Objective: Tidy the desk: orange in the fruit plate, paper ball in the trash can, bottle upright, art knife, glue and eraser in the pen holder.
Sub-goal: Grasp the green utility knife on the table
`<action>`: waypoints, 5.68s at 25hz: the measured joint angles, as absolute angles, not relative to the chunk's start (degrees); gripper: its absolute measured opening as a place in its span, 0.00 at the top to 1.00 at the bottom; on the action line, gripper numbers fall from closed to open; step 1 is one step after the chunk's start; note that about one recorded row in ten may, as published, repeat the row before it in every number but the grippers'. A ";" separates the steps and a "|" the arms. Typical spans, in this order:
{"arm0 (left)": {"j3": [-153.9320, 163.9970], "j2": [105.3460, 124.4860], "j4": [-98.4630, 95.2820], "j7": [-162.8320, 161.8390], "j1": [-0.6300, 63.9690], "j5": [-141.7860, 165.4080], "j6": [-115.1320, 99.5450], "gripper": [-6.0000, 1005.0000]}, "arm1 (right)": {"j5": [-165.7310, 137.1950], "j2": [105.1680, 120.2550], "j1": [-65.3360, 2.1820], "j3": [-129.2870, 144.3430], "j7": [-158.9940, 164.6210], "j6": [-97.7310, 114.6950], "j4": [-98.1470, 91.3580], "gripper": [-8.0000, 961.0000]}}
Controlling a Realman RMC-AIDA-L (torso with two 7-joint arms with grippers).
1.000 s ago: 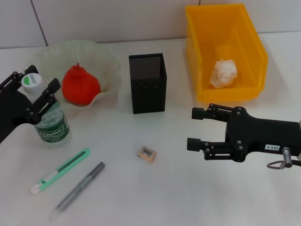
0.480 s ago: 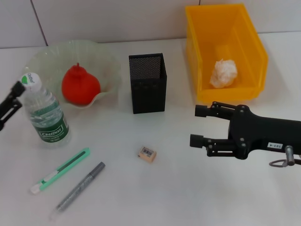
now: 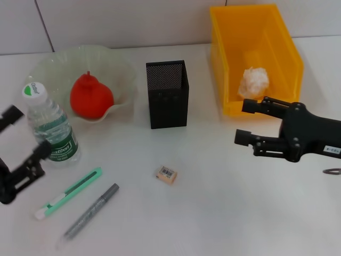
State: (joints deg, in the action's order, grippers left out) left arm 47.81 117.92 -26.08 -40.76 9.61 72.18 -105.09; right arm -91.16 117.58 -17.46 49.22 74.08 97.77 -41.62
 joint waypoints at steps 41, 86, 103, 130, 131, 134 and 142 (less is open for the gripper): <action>81.98 118.64 -109.27 -137.59 8.57 138.21 -92.79 0.20 | -106.26 114.30 -13.53 35.14 69.69 107.15 -41.66 0.14; 94.66 119.08 -87.52 -148.55 25.06 158.90 -91.56 0.26 | -107.13 114.57 -13.70 35.40 67.07 105.03 -38.59 0.14; 94.17 119.01 -85.95 -148.54 25.96 158.99 -91.76 0.29 | -107.25 114.58 -13.73 35.42 66.79 105.14 -38.58 0.14; 94.54 119.09 -83.32 -148.68 28.47 159.59 -92.01 0.46 | -108.34 114.69 -13.54 35.38 66.77 105.47 -38.58 0.14; 94.55 119.09 -83.32 -148.71 28.48 159.68 -92.01 0.47 | -108.45 114.69 -13.54 35.29 66.75 105.47 -38.58 0.14; 94.44 119.09 -82.97 -148.77 28.51 159.75 -91.96 0.49 | -108.51 114.69 -13.54 35.25 66.70 105.47 -38.54 0.14; 94.51 119.09 -81.88 -148.75 28.65 159.79 -91.31 0.53 | -108.55 114.69 -13.53 35.42 66.62 105.55 -38.49 0.14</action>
State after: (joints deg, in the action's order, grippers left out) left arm 94.51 119.09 -81.88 -148.75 28.65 159.79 -91.31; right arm -108.55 114.69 -13.53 35.42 66.62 105.55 -38.49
